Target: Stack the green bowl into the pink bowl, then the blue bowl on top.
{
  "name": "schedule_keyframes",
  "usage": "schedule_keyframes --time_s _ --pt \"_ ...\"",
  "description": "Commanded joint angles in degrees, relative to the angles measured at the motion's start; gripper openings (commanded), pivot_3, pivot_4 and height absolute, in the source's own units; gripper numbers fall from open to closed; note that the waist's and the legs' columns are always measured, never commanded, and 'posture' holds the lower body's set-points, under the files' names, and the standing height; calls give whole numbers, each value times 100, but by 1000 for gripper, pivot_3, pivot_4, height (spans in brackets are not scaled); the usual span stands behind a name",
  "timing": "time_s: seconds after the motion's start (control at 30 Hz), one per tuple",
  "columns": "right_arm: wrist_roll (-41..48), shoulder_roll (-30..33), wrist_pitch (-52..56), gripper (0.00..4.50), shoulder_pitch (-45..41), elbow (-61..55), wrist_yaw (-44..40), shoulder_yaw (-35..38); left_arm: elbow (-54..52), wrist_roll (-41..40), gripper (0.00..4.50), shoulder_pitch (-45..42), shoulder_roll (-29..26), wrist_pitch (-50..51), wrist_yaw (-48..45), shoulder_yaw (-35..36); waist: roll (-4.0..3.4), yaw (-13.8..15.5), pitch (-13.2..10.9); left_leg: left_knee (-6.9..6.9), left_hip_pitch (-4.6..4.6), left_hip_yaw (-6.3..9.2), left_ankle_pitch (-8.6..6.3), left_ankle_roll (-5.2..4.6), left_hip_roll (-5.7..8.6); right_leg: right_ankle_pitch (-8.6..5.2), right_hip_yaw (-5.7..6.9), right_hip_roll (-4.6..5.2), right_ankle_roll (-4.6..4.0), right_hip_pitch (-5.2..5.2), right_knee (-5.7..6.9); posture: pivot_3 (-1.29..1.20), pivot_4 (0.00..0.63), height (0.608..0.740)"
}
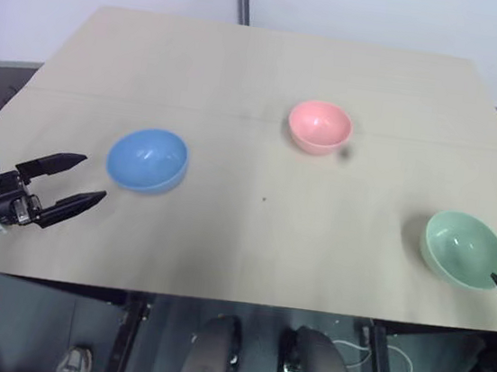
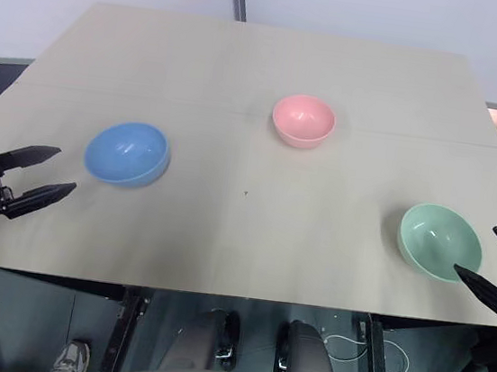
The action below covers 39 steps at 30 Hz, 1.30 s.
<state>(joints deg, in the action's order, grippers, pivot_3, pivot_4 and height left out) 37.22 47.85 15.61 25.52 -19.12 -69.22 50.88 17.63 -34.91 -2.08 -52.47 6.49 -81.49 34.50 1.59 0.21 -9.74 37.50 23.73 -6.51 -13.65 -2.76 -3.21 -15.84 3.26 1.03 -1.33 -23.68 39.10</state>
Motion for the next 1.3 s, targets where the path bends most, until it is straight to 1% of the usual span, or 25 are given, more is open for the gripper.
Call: schedule_keyframes --time_s 0.03,0.1,0.2,0.33,0.47,0.57,0.63,0.67,0.73,0.8,0.87,0.97,1.0,1.03,1.13,1.23,1.27,1.3 --pt "2 0 -190 4483 -178 121 -20 -75 -308 -108 4500 -1 -61 120 85 42 0 1 0 0 0 0 0 0 0 0 0 0 0 0 0 0 150 740" --pt "-65 3 -288 4483 -422 287 9 -381 -691 -278 4500 -52 109 240 283 23 10 -13 6 0 -3 0 0 0 0 1 0 -1 1 4 -1 0 150 740" --pt "-179 -82 -427 4483 -669 338 112 -692 -948 -354 4500 -128 213 334 430 -28 10 -10 6 3 -4 0 1 -1 1 4 0 0 6 8 -3 0 150 740" --pt "-255 -212 -494 4483 -933 240 324 -1112 -1166 -398 4500 -230 334 442 606 -169 7 1 7 2 -4 2 4 3 1 4 1 -4 6 8 -1 0 150 740" --pt "-317 -210 -479 4483 -1248 182 511 -1475 -1248 -403 4500 -310 367 510 659 -281 7 -10 8 2 -3 -1 12 17 1 4 0 -6 6 9 -1 0 150 740" --pt "-841 -164 -352 4483 -2032 187 1099 -2317 -1473 -515 4500 -499 413 724 760 -522 8 -49 8 4 -5 -1 13 18 1 5 0 -6 7 9 2 0 150 740" --pt "-1221 -338 -302 4483 -2827 264 1584 -2933 -1657 -868 4500 -774 537 1064 822 -632 8 -93 6 18 -6 -1 17 24 1 5 0 -6 7 9 16 0 150 740" --pt "-1583 -397 -219 4483 -3255 334 1866 -3340 -1722 -984 4500 -923 592 1236 898 -713 7 -97 3 36 -6 -1 17 24 0 5 -2 -6 7 7 36 0 150 740" --pt "-2379 -561 84 4483 -4250 576 2333 -4318 -1861 -927 4500 -1121 689 1296 974 -961 5 -111 3 59 -1 0 17 24 -1 4 -2 -6 6 -1 69 0 150 740" --pt "-3149 -811 283 4483 -5295 1150 2455 -5313 -1988 -882 4500 -1247 853 1218 1031 -1123 -1 -154 0 67 -7 -7 18 26 -2 4 -10 -9 5 -3 80 0 150 740" --pt "-3709 -1168 -212 4483 -6174 1985 2388 -6023 -2110 -749 4500 -1245 934 1143 1085 -1262 0 -182 0 71 -11 -12 22 31 -2 5 -15 -12 4 -5 91 0 150 740" --pt "-4125 -1799 -585 4483 -7200 3417 2480 -6562 -2278 -662 4500 -1156 1018 1098 1230 -1333 1 -188 0 71 3 -8 23 32 -3 18 -13 -18 -21 -14 89 0 150 740" --pt "-4347 -1938 -974 4483 -7488 3945 2513 -6761 -2330 -678 4500 -1111 1026 1111 1271 -1318 1 -182 0 71 6 -9 23 31 -2 18 -14 -17 -21 -15 86 0 150 740" --pt "-4599 -2127 -1324 4483 -7817 4584 2664 -6951 -2400 -666 4500 -1020 1021 1097 1317 -1286 3 -115 -1 71 10 -9 22 31 -2 18 -14 -16 -22 -15 81 0 150 740" --pt "-5032 -2563 -2051 4483 -8507 6147 2873 -7296 -2633 -735 4500 -756 1014 1118 1471 -1122 3 -123 -3 67 19 -28 10 14 2 18 -25 -7 -22 -23 64 0 150 740" --pt "-5261 -2763 -2489 3677 -8857 7129 2970 -7400 -2801 -780 4500 -596 1007 1111 1582 -1018 3 -107 -4 70 20 -31 7 8 3 18 -26 -5 -22 -22 64 0 150 740" --pt "-5361 -2812 -2647 3214 -8965 7404 3071 -7427 -2851 -795 4500 -560 1015 1117 1637 -979 3 -98 -4 71 18 -30 7 8 3 18 -25 -3 -22 -21 68 0 150 740" --pt "-5442 -2844 -2776 2969 -9042 7599 3151 -7448 -2884 -807 4500 -538 1020 1122 1676 -955 2 -98 -4 73 17 -29 7 9 3 18 -24 -3 -22 -20 71 0 150 740"
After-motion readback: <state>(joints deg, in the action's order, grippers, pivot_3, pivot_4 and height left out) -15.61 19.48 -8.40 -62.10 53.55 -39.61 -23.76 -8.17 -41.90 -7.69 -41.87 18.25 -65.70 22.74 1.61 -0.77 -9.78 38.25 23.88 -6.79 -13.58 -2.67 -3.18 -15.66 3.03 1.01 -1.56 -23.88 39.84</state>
